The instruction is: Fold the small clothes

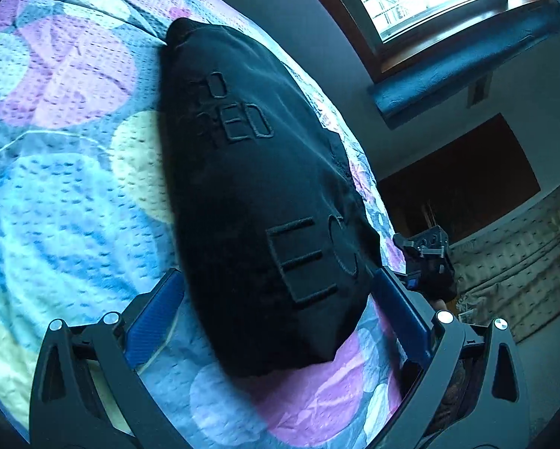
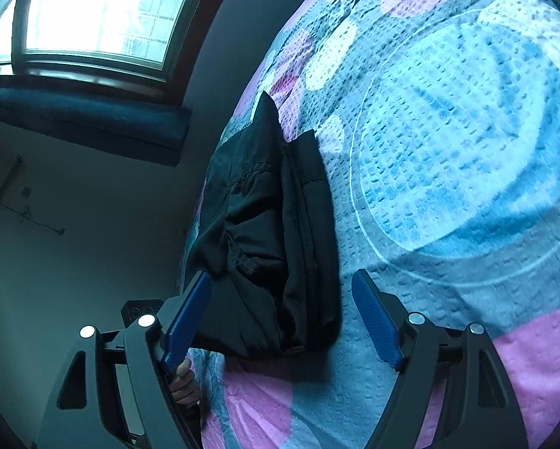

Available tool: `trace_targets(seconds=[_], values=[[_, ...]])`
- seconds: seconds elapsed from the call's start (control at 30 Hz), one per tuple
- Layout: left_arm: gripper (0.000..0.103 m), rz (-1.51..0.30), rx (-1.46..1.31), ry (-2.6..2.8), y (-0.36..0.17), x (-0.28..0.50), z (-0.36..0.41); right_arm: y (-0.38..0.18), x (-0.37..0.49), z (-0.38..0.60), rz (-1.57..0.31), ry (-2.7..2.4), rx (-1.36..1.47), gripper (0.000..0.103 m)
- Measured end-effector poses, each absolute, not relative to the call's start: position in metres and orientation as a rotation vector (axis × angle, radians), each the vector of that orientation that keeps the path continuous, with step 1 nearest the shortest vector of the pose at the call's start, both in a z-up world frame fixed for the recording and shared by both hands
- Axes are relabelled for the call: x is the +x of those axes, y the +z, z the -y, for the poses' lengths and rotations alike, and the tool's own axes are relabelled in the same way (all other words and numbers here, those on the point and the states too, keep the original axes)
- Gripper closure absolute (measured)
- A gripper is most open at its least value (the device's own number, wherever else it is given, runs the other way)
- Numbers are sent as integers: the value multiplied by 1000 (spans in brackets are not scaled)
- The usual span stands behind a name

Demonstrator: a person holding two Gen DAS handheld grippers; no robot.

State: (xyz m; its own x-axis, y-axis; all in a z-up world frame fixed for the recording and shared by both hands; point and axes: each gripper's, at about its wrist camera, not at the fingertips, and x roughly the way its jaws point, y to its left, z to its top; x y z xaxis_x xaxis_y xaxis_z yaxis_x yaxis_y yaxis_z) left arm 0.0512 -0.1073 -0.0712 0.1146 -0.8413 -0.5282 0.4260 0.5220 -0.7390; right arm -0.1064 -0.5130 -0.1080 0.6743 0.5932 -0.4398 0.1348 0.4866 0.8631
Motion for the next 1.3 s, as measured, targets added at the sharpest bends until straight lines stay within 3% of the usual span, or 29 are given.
trace_targets(seconds=[0.17,0.27,0.3,0.37,0.47,0.57,0.83,1.0,1.1,1.13,1.3], values=[[3,-1130,-397,-964,-82,54,129,-107,-82,491,-874,354,956,25],[18,-1112,-358,-942,-82,52,132,-106,-76,474,-894,379,873,26],[22,-1111,-359,-936,-82,52,133,-105,-75,468,-905,373,835,28],[27,-1103,-345,-920,-80,51,133,-105,-73,458,-933,341,767,56],[34,-1069,-300,-889,-69,45,133,-103,-75,454,-917,350,800,68],[36,-1065,-331,-867,-64,44,127,-94,-81,449,-880,385,808,73],[34,-1042,-306,-885,-78,38,127,-124,-81,454,-888,445,908,74],[25,-1063,-356,-921,-80,46,120,-122,-87,460,-865,476,904,66],[16,-1060,-400,-938,-75,46,110,-113,-96,463,-860,474,892,42],[12,-1045,-414,-940,-71,47,106,-108,-100,470,-848,463,875,29],[10,-1022,-398,-944,-66,70,106,-99,-86,494,-823,399,897,26]])
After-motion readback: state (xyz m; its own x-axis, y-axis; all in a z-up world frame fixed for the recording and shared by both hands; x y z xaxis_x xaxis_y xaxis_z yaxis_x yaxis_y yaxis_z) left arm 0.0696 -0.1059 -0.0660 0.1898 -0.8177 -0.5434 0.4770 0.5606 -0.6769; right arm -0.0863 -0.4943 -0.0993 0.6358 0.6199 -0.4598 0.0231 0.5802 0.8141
